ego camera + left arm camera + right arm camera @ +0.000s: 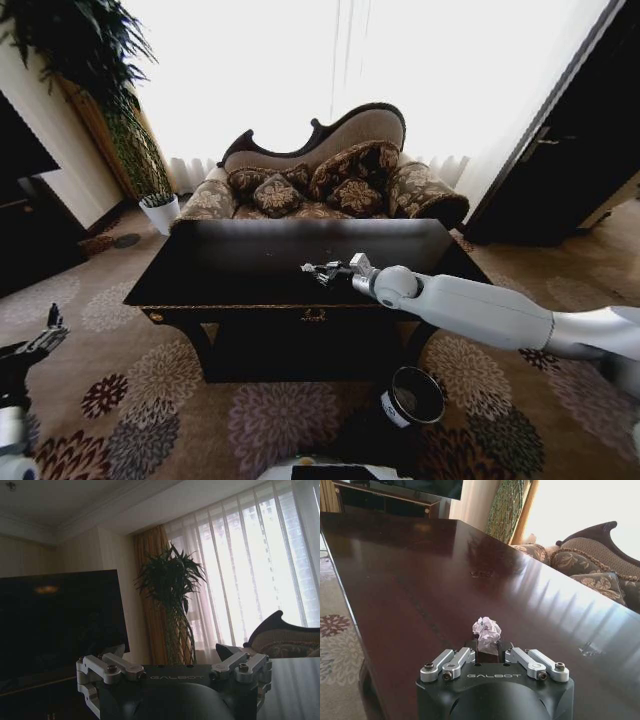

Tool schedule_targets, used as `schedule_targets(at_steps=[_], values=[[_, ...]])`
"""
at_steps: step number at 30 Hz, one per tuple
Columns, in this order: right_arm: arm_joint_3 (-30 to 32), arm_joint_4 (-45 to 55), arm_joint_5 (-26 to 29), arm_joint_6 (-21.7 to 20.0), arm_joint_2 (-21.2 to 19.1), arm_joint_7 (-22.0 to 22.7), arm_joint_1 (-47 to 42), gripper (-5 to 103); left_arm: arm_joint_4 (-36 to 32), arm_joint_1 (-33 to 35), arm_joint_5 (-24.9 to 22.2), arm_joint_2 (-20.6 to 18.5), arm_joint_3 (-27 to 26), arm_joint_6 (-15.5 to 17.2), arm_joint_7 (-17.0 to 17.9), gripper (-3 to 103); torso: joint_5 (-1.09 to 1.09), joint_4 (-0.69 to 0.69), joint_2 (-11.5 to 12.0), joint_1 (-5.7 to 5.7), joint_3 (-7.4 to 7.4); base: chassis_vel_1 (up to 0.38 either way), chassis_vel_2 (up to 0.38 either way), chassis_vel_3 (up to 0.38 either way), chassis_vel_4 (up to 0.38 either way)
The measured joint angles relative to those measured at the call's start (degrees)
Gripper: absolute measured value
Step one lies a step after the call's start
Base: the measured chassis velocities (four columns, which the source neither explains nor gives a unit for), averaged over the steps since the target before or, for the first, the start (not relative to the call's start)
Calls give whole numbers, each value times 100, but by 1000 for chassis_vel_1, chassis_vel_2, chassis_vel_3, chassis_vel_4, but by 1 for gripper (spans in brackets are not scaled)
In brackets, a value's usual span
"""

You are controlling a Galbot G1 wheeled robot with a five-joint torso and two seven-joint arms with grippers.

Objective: Move to the front of the table and place the trash on the table into the trash bin.

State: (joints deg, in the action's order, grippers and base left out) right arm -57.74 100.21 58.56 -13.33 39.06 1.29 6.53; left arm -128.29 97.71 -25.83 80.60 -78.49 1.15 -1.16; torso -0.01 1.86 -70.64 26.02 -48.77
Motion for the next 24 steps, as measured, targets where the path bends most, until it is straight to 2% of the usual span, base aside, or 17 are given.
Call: schedule_targets(at_steps=[8, 11, 13, 16, 17, 19, 21, 24], values=[[492, 564, 155, 120, -437, -70, -372, 24, -26, -8, 34, 25, 44, 0, 0, 100, 0, 1, 0, 0, 1, 0, 0, 0, 0], [941, 842, 242, 156, -683, -81, -735, 22, -71, -3, 41, 50, 65, 0, 0, 100, 0, 0, 0, 0, 1, 0, 0, 0, 0], [1003, 877, 248, 159, -716, -81, -792, 22, -76, -1, 41, 53, 65, 0, 0, 100, 0, 0, 0, 0, 2, 0, 0, 0, 0], [1840, 1194, 309, 210, -1071, -83, -1518, 15, -97, 2, 30, 51, 64, 0, 0, 100, 1, 0, -1, 0, 2, 0, 0, 0, 0], [1840, 1194, 309, 210, -1071, -83, -1518, 15, -97, 2, 30, 51, 64, 0, 0, 100, 1, 0, -1, 0, 2, 0, 0, 0, 0], [2363, 1375, 336, 330, -1298, -53, -2050, 12, -77, -8, 20, 40, 59, -11, -2, 100, 1, 2, -2, -1, 2, 0, 0, 0, 0], [2522, 1420, 339, 359, -1340, -37, -2217, 12, -71, -13, 20, 40, 59, -15, -2, 100, -1, 1, -2, -2, 3, 0, 0, 0, 0], [3542, 1647, 430, 410, -1395, 110, -3317, 11, -70, -34, 18, 105, 59, -36, -1, 100, 2, 1, -2, -2, 3, 0, 0, 0, 0]])
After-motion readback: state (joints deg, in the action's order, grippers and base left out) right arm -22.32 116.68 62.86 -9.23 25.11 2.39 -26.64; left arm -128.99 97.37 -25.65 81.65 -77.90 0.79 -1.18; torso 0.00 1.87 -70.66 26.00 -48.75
